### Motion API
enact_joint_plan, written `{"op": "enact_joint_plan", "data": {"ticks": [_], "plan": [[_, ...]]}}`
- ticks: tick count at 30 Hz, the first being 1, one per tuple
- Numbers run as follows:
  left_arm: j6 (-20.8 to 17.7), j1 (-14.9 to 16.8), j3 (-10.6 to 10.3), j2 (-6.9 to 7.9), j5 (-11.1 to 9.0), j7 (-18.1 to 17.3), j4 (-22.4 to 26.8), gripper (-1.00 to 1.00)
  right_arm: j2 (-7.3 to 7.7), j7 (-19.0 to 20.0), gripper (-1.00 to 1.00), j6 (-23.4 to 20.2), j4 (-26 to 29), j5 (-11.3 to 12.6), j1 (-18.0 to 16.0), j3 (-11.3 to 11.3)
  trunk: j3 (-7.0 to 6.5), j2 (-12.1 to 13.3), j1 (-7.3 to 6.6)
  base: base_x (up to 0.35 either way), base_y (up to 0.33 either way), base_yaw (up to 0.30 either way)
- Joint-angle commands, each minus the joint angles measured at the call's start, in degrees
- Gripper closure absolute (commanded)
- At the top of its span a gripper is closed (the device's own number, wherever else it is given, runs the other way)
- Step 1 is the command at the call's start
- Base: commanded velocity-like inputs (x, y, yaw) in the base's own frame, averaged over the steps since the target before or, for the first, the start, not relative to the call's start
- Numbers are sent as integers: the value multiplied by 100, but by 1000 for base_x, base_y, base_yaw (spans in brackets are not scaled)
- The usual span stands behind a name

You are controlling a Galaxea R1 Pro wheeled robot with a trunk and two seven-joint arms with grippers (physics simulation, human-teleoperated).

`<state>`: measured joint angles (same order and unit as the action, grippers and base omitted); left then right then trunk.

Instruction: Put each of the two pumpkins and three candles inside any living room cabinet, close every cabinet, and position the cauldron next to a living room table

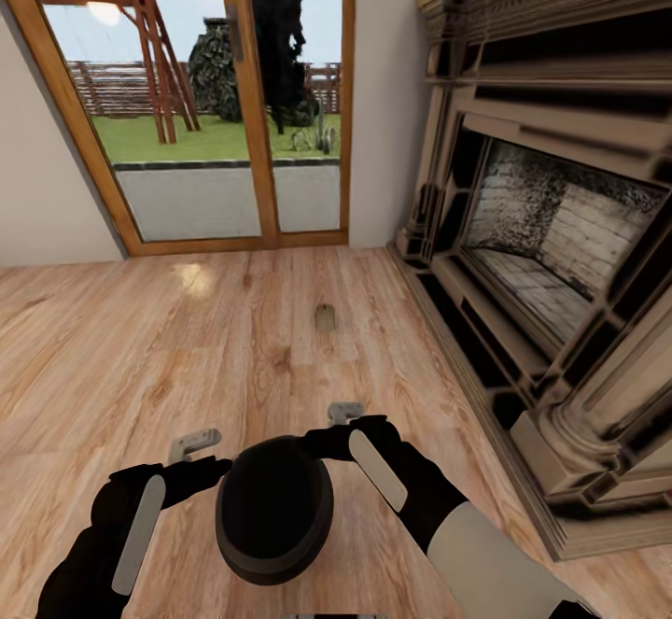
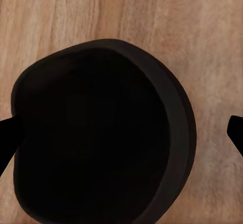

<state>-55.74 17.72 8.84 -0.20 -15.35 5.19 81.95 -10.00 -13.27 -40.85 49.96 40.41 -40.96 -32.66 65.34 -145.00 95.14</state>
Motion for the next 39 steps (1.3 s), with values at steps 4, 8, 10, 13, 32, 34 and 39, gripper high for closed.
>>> {"op": "enact_joint_plan", "data": {"ticks": [4, 8, 10, 13, 32, 34, 39], "plan": [[-25, 3, -13, -13, -64, 38, -1, -100, 0, -51, -100, -12, 131, 55, -1, -16, 94, -8, 9, 0, 0, 0], [-25, 3, -21, -15, -65, 29, -1, -100, 0, -53, -100, -11, 186, 55, -7, -20, 183, -13, 19, 0, 0, 0], [-25, 3, -22, -20, -65, 24, -3, -100, 0, -48, -100, -11, 191, 55, -5, -20, 227, -16, 24, 0, 0, 0], [-20, 3, -27, -20, -65, 19, -1, -100, 0, -45, -100, -11, 190, 55, -7, -21, 294, -20, 32, 0, 0, 0], [-16, 3, -31, -17, -65, 17, -3, -100, 0, -38, -100, -11, 142, 55, -5, -21, 715, -45, 81, 0, 0, 0], [-16, 3, -31, -16, -67, 17, -3, -100, 0, -36, -100, -6, 140, 55, -2, -21, 759, -48, 86, 0, 0, 0], [-16, 3, -29, -17, -65, 17, -3, -100, 0, -42, -100, -2, 146, 54, -3, -21, 870, -55, 99, 0, 0, 0]]}}
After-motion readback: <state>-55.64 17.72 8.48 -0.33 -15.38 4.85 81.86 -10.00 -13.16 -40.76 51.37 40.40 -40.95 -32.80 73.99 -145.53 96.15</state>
